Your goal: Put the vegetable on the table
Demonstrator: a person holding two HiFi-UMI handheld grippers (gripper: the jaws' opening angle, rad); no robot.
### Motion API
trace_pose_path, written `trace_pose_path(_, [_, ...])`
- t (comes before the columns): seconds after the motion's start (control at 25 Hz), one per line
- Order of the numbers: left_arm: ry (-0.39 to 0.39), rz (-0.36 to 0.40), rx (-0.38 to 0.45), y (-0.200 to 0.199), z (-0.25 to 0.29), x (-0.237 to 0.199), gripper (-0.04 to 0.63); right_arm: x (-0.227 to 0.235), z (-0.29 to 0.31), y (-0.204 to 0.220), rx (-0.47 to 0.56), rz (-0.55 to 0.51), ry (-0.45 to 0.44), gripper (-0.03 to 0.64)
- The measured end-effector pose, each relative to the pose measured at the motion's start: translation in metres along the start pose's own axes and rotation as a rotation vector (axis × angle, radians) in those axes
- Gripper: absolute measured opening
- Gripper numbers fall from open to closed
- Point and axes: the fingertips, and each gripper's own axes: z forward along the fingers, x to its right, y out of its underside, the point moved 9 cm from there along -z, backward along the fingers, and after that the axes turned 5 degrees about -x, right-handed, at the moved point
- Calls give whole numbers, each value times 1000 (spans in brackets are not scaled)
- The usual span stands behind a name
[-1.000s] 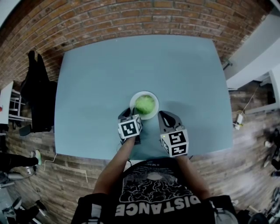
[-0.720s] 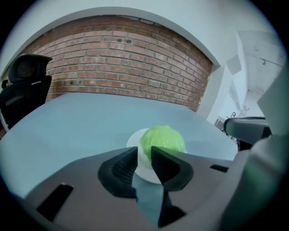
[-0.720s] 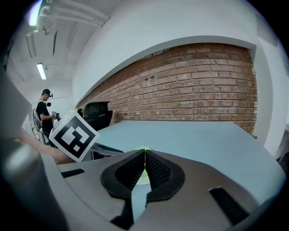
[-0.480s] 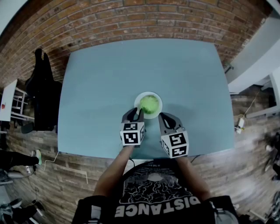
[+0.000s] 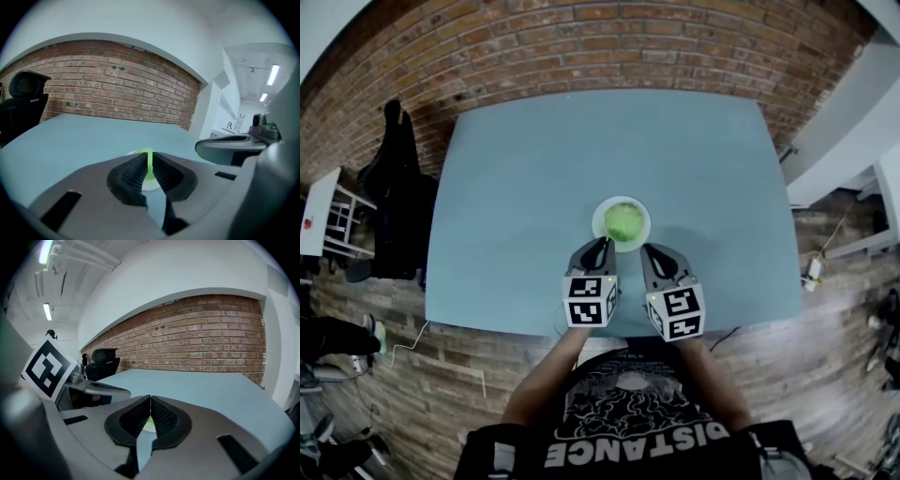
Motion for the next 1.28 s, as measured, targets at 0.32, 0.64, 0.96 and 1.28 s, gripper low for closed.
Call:
trace_pose_path(0.32, [19, 51, 84, -9, -30, 19, 2, -12, -17, -5, 33, -2, 10, 9])
trace_pose_path(0.64, [65, 42, 105, -2, -55, 35, 2, -27, -38, -3, 57, -1, 8, 9])
trace_pose_path(0.96, [79, 88, 118, 7, -78, 48, 2, -44, -58, 0, 72, 11, 13, 9])
trace_pose_path(1.28, [74, 105, 110, 17, -92, 53, 2, -55, -69, 3, 82, 19, 2, 9])
